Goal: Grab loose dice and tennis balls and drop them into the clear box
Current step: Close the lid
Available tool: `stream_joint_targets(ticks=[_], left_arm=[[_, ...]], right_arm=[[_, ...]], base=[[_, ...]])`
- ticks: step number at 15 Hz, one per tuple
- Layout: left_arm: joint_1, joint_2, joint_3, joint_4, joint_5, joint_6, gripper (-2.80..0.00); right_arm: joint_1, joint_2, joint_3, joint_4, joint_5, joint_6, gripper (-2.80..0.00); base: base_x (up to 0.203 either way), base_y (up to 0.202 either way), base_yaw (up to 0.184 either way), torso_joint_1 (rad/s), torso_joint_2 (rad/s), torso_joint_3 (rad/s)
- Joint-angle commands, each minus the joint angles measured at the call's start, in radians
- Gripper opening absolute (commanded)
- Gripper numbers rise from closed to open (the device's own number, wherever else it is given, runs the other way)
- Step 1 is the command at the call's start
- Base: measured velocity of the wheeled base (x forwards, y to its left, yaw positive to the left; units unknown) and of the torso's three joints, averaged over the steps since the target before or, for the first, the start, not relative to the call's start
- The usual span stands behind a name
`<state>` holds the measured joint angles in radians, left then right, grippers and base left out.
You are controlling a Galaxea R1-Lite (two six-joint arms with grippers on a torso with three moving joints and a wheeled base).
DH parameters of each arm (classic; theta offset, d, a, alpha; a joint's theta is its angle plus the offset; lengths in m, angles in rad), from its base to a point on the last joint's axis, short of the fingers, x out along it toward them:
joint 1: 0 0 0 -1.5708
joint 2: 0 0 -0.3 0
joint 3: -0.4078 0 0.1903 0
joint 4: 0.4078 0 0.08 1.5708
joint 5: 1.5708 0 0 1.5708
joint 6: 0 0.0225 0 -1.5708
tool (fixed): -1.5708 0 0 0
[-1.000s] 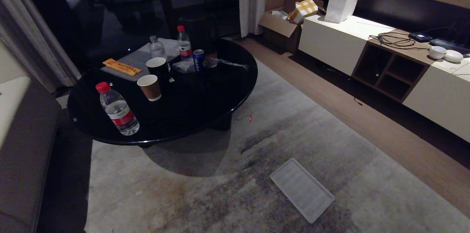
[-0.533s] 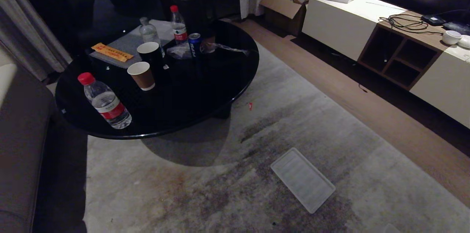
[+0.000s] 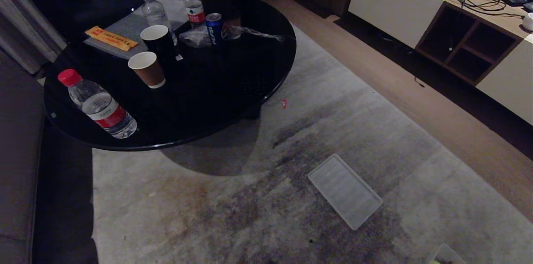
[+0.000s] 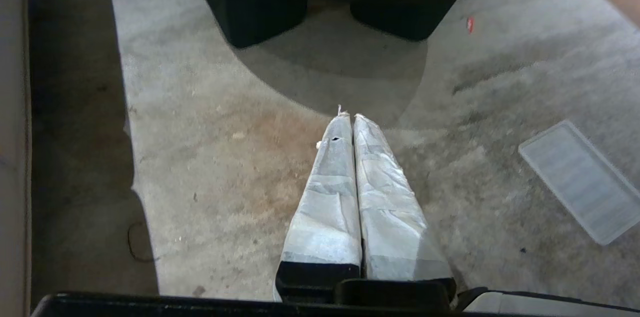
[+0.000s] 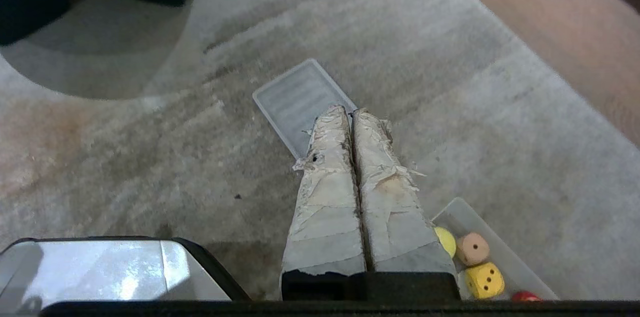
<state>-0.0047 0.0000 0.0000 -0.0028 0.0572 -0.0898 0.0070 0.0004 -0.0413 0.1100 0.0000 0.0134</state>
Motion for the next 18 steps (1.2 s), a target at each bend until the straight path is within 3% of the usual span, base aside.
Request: stream_joint_targets(ticks=[1, 18], left_arm=[[0.0, 0.002, 0.002, 0.0, 0.001, -0.001, -2.8], [0.0, 0.002, 0.002, 0.0, 0.001, 0.002, -2.8]], right_arm=[[0.002, 0.001, 0.0, 0.0, 0.0, 0.0, -2.8], [0.001, 0.001, 0.0, 0.0, 0.0, 0.0, -2.8]], base=[[0.0, 0.0, 0.0, -0.001, 0.0, -0.19], [0.0, 0.0, 0.0, 0.002, 0.0, -0.197]])
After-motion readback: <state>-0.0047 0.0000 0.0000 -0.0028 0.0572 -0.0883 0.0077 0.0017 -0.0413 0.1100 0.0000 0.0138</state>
